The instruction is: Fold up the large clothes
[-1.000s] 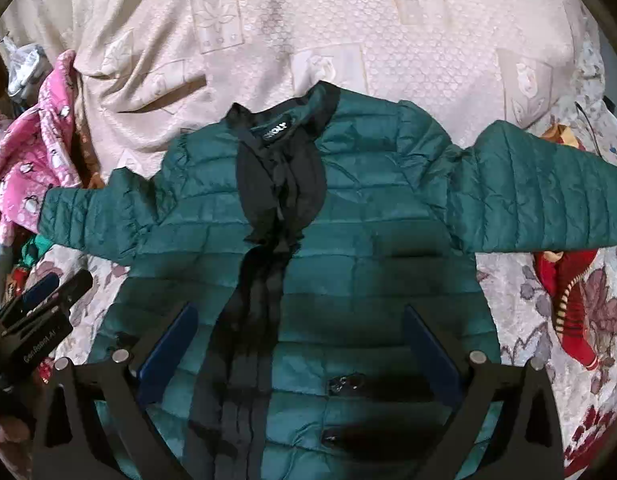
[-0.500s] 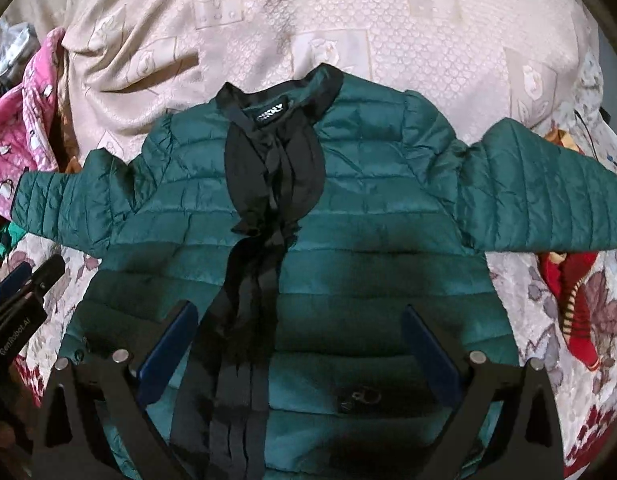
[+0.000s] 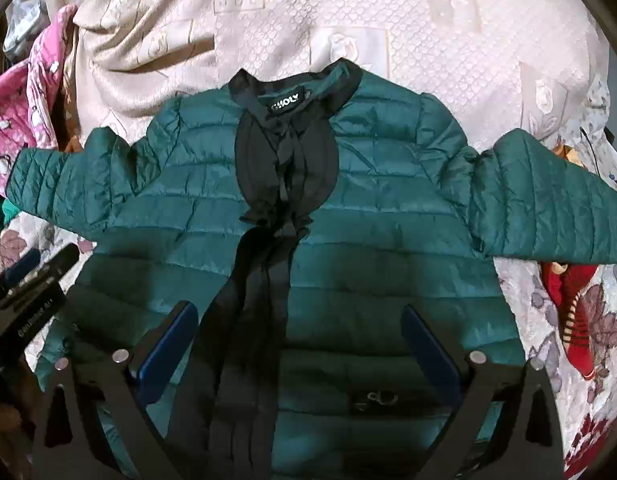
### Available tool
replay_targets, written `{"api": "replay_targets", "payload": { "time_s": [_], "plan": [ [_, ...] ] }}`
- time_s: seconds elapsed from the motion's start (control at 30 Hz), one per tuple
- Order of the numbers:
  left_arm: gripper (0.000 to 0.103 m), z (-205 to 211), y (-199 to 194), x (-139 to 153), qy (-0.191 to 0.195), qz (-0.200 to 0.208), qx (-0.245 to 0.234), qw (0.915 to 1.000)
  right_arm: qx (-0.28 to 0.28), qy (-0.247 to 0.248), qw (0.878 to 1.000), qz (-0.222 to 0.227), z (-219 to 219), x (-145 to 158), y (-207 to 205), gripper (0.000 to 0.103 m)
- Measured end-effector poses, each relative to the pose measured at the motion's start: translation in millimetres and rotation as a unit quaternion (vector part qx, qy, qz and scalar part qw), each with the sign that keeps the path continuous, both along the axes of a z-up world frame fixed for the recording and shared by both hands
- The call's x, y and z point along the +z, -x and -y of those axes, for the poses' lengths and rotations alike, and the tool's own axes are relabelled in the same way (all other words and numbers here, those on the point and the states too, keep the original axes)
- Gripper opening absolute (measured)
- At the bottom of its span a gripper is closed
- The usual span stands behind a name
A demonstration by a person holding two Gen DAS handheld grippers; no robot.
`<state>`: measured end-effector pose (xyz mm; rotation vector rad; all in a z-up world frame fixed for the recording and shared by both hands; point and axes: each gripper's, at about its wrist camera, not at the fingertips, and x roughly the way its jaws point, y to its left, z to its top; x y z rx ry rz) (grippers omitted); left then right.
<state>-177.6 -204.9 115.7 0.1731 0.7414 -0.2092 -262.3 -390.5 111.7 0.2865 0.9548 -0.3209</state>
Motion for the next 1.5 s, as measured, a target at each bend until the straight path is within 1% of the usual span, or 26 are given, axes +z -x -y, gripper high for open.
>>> {"api": "replay_targets", "payload": {
  "time_s": [0.1,0.4,0.67,0.77,0.87,1.13,1.5],
  "plan": [
    [0.04,-1,-1,-1,0.011,-0.006,-0.005,0.9999,0.002,0.007,1.0,-0.002,-4,-2,-3,0.103],
    [0.04,5,-2,-6,0.015,-0.011,-0.014,0.9997,-0.004,0.008,1.0,-0.007,-1,-8,-6,0.103],
    [0.04,9,1,-7,0.027,-0.011,-0.029,0.9992,-0.022,0.016,1.0,-0.009,6,-13,-5,0.103],
    [0.04,12,2,-8,0.035,-0.018,-0.039,0.9985,-0.031,0.028,0.999,-0.011,8,-12,-4,0.103],
    [0.04,13,3,-10,0.042,-0.026,-0.047,0.9977,-0.036,0.026,0.999,-0.011,11,-12,-4,0.103],
    [0.04,17,7,-11,0.056,-0.029,-0.062,0.9961,-0.045,0.035,0.998,-0.016,13,-15,-1,0.103],
    [0.04,19,3,-16,0.057,-0.035,-0.062,0.9958,-0.05,0.031,0.998,-0.019,17,-19,-4,0.103]
  ]
}}
